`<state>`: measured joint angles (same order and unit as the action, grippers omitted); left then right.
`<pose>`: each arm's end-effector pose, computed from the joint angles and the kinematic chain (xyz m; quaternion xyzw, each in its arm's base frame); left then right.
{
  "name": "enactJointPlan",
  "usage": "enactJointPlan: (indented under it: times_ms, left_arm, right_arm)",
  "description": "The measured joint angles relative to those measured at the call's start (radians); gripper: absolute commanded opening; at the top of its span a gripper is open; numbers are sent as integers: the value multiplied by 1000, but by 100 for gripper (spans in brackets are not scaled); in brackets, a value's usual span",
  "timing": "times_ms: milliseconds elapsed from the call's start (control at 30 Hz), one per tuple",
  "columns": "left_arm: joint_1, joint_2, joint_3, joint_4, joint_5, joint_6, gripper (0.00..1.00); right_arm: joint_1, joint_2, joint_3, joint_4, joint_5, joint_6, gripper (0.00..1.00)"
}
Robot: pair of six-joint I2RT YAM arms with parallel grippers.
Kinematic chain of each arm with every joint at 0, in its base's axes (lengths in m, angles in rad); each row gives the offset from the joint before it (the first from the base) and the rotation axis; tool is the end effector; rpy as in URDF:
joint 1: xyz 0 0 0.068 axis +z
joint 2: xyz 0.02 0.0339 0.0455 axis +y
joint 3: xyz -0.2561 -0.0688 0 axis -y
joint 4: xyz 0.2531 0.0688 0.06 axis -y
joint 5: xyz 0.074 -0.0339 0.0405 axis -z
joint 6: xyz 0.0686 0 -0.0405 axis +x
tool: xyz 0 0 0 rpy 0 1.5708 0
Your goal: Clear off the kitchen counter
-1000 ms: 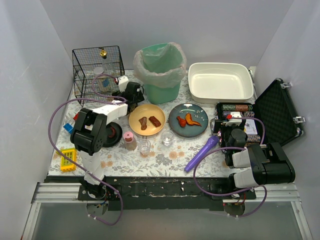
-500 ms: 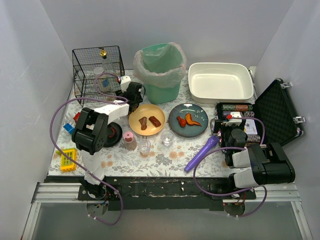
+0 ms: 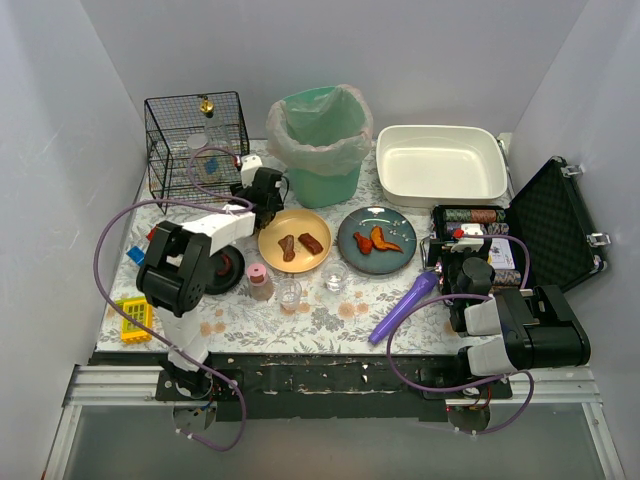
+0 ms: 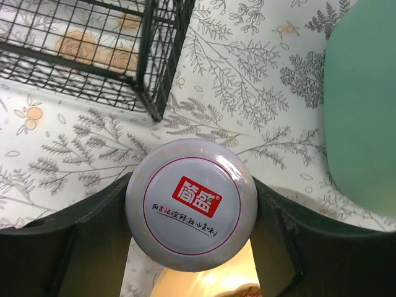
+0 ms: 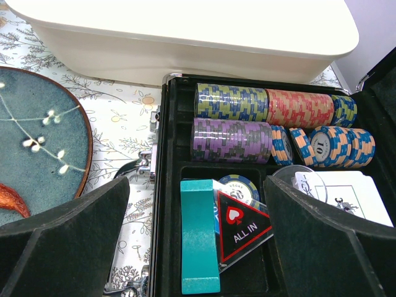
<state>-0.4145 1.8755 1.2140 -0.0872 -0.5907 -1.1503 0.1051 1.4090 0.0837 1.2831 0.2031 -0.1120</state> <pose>0.4084 -0.1379 0.1605 -0.4239 0.7765 -0.0803 0.4592 0.2397 0.0114 0.1294 -0.0081 0.7215 -0.0756 0.6882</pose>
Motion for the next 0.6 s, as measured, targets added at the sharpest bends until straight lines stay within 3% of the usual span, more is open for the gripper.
enactJointPlan:
  times_ms: [467,600]
  left_arm:
    - [2,-344,-86,-35,61,74,0]
    - [54,-435,-105,-79,140,82,0]
  right_arm:
    - [0,0,0,0,0,0,98]
    - [0,0,0,0,0,0,98]
